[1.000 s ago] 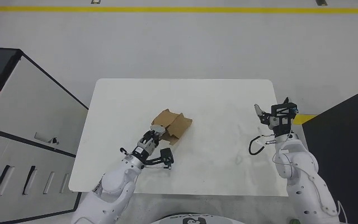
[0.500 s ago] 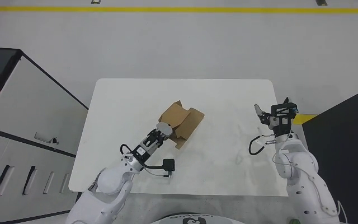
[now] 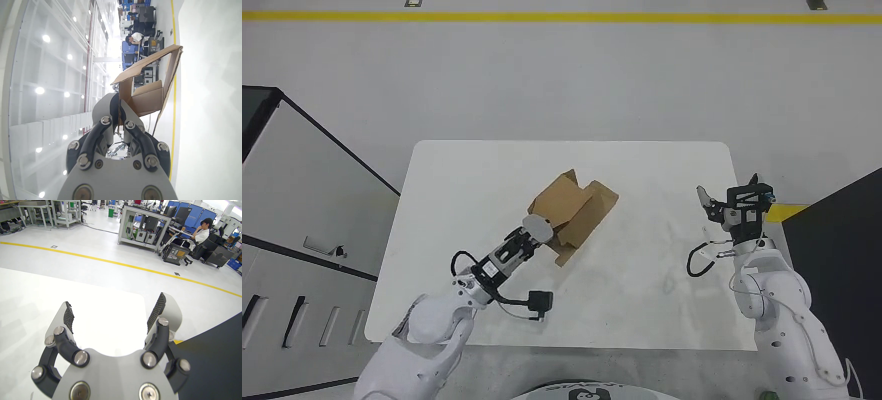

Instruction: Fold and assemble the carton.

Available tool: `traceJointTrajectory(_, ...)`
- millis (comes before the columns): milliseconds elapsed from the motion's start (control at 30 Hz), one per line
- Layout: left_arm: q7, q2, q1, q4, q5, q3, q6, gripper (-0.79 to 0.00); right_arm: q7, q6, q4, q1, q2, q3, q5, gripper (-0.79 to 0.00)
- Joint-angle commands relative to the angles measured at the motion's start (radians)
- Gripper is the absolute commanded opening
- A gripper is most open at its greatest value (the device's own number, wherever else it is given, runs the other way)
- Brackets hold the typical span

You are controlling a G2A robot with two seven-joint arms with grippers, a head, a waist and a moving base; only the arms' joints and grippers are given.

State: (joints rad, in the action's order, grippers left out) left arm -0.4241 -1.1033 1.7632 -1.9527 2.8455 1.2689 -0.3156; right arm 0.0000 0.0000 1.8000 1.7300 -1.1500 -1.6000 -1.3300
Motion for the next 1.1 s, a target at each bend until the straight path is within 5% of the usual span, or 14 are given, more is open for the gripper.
traceJointTrajectory(0, -0.059, 0.003, 0.000, 0.003, -0.041, 0.005, -0.024, -0.785, 0.000, 0.000, 0.000, 0.000, 0.000, 0.000, 0.000, 0.000)
traceJointTrajectory(200, -0.200, 0.006, -0.018, 0.013, -0.199, 0.013, -0.091, -0.785, 0.000, 0.000, 0.000, 0.000, 0.000, 0.000, 0.000, 0.000)
traceJointTrajectory(600, -0.231, 0.006, -0.032, -0.003, -0.246, 0.010, -0.119, -0.785, 0.000, 0.000, 0.000, 0.000, 0.000, 0.000, 0.000, 0.000)
traceJointTrajectory(833, -0.451, 0.012, -0.075, 0.006, -0.404, 0.018, -0.191, -0.785, 0.000, 0.000, 0.000, 0.000, 0.000, 0.000, 0.000, 0.000)
traceJointTrajectory(1067, -0.550, 0.011, -0.115, 0.021, -0.502, 0.009, -0.206, -0.785, 0.000, 0.000, 0.000, 0.000, 0.000, 0.000, 0.000, 0.000)
